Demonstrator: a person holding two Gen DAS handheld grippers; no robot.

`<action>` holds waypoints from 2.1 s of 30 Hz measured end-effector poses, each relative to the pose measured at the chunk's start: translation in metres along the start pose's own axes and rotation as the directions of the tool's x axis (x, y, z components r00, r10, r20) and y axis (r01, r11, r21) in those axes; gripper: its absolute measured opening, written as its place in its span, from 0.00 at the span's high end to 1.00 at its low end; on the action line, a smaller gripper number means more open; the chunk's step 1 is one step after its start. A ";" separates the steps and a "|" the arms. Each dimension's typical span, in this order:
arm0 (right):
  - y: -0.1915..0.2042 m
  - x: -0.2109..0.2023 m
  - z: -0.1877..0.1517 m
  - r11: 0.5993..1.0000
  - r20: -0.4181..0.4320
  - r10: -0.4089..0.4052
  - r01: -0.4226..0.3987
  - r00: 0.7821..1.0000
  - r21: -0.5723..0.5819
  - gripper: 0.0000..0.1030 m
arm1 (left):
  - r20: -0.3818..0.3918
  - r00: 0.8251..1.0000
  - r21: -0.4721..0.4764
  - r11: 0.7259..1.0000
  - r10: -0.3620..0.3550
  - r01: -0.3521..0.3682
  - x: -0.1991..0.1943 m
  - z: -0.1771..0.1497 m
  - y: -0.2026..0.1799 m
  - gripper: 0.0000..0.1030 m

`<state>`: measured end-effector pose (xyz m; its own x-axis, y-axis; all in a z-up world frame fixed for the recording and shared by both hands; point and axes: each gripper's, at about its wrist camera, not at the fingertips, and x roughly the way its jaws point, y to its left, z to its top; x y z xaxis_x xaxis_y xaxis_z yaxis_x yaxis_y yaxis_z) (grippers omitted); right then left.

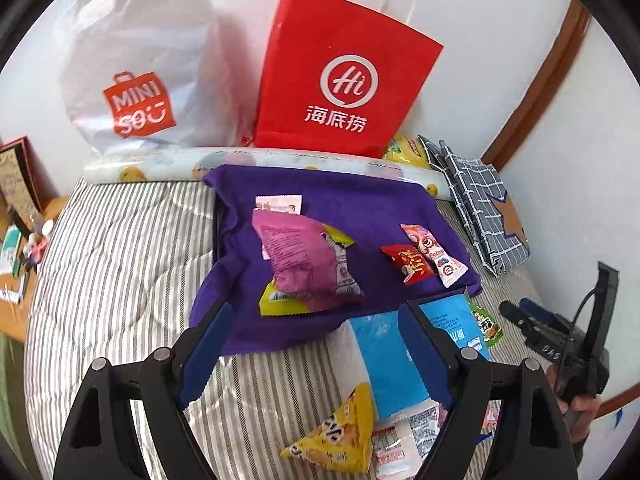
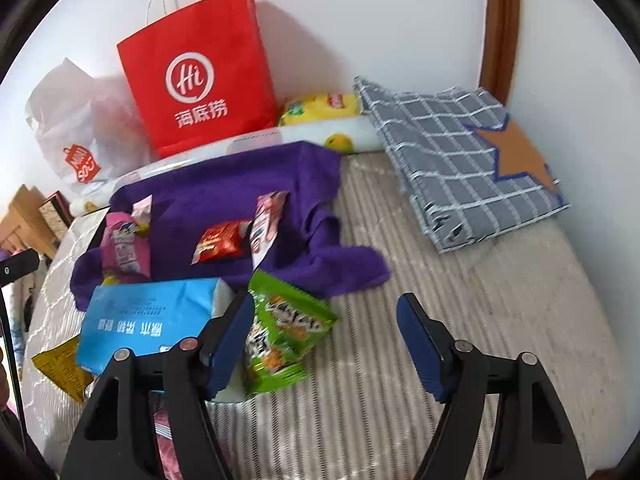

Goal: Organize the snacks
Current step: 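Grasp the green snack bag with the right gripper while the left grasps the yellow triangular bag, then lift and carry the green and yellow bags with both grippers toward the purple towel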

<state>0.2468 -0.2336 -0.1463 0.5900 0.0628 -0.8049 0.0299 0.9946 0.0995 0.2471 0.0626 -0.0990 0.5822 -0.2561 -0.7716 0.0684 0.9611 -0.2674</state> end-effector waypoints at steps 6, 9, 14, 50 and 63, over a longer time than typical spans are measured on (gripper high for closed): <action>0.008 0.020 -0.003 1.000 -0.032 0.030 -0.030 0.999 0.006 0.40 | -0.001 1.000 -0.010 1.000 0.003 -0.003 -0.007 -0.010 0.004 0.19; 0.011 0.029 -0.004 0.999 -0.053 0.052 -0.052 0.997 0.003 0.40 | -0.019 1.000 0.001 1.000 0.001 -0.001 -0.007 -0.013 0.003 0.19; 0.015 0.044 -0.013 0.996 -0.118 0.091 -0.091 0.989 0.004 0.54 | -0.030 1.000 0.022 1.000 0.001 -0.001 -0.009 -0.018 -0.002 0.19; -0.013 -0.052 -0.087 1.000 -0.011 0.026 -0.026 1.000 0.013 0.60 | -0.160 0.987 0.054 0.998 -0.017 0.026 0.018 -0.092 -0.013 0.54; -0.001 -0.034 -0.089 0.999 -0.026 0.028 -0.028 0.999 -0.018 0.60 | -0.199 0.977 -0.011 0.997 0.076 -0.080 0.014 -0.106 0.024 0.49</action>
<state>0.1547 -0.2296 -0.1715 0.5694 0.0924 -0.8168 -0.0010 0.9937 0.1118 0.1705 0.0716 -0.1775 0.4125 -0.1974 -0.8893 0.0127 0.9774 -0.2110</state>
